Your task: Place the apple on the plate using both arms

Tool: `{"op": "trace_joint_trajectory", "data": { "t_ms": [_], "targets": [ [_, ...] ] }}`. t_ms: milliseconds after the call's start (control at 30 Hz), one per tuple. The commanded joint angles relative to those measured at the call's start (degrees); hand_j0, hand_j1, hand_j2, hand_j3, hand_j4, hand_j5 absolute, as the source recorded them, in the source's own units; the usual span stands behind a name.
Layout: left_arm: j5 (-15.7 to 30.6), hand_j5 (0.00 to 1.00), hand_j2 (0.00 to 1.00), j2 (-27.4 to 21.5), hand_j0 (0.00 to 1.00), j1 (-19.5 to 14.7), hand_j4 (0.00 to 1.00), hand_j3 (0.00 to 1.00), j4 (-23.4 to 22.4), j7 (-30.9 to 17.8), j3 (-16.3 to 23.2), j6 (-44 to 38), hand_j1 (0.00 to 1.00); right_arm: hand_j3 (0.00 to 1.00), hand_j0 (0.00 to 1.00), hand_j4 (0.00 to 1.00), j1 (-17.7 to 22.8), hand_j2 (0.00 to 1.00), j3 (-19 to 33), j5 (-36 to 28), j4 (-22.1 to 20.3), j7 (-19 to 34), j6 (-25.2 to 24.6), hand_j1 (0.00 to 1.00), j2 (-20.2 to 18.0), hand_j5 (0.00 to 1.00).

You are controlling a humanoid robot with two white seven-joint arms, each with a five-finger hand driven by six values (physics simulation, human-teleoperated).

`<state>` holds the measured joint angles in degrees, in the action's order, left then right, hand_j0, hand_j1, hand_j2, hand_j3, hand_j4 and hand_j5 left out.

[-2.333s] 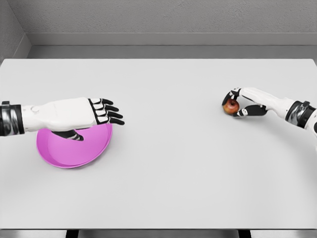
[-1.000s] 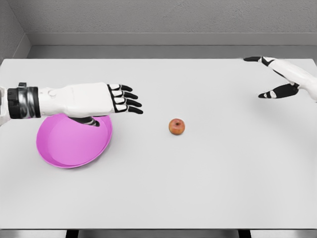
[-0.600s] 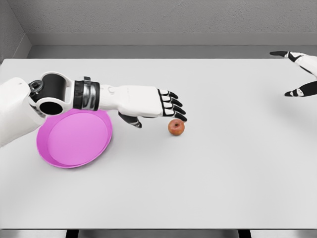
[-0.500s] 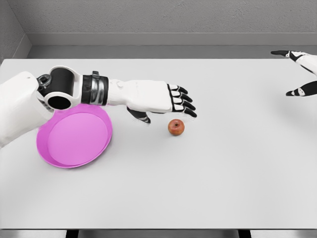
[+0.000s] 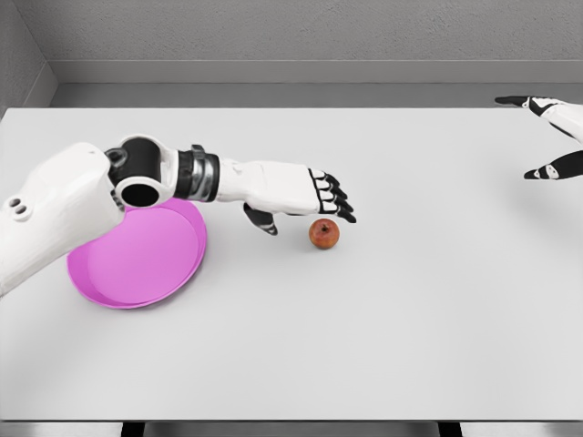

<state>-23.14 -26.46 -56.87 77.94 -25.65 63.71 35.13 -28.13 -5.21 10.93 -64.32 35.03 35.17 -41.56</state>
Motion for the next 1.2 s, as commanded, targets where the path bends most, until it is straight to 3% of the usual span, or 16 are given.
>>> {"op": "trace_joint_trajectory", "data": {
  "t_ms": [0, 500, 600, 1167],
  "targets": [
    [0.29, 1.00, 1.00, 1.84, 1.00, 0.00, 1.00, 1.00, -0.07, 0.07, 1.33, -0.13, 1.00, 1.00, 1.00, 1.00, 0.00, 1.00, 0.02, -0.39, -0.10, -0.03, -0.17, 1.00, -0.01, 1.00],
    [-1.64, 1.00, 1.00, 2.02, 1.00, -0.09, 1.00, 1.00, -0.33, -0.19, 1.59, -0.13, 1.00, 1.00, 1.00, 1.00, 0.70, 1.00, -0.07, -0.21, -1.86, -0.03, -0.17, 1.00, -0.10, 1.00],
    [-3.66, 1.00, 1.00, 5.10, 1.00, -0.18, 1.00, 1.00, -4.81, -0.19, 1.59, -0.13, 1.00, 1.00, 1.00, 1.00, 0.70, 1.00, -0.07, -0.21, -1.86, -0.03, -0.17, 1.00, -0.10, 1.00],
    [-5.25, 0.99, 0.99, 5.63, 0.99, 0.00, 0.99, 0.99, -6.57, -0.02, 1.59, -0.13, 0.99, 1.00, 1.00, 1.00, 1.14, 1.00, -0.07, -0.21, -1.86, -0.03, -0.17, 1.00, -0.10, 1.00]
  ]
}}
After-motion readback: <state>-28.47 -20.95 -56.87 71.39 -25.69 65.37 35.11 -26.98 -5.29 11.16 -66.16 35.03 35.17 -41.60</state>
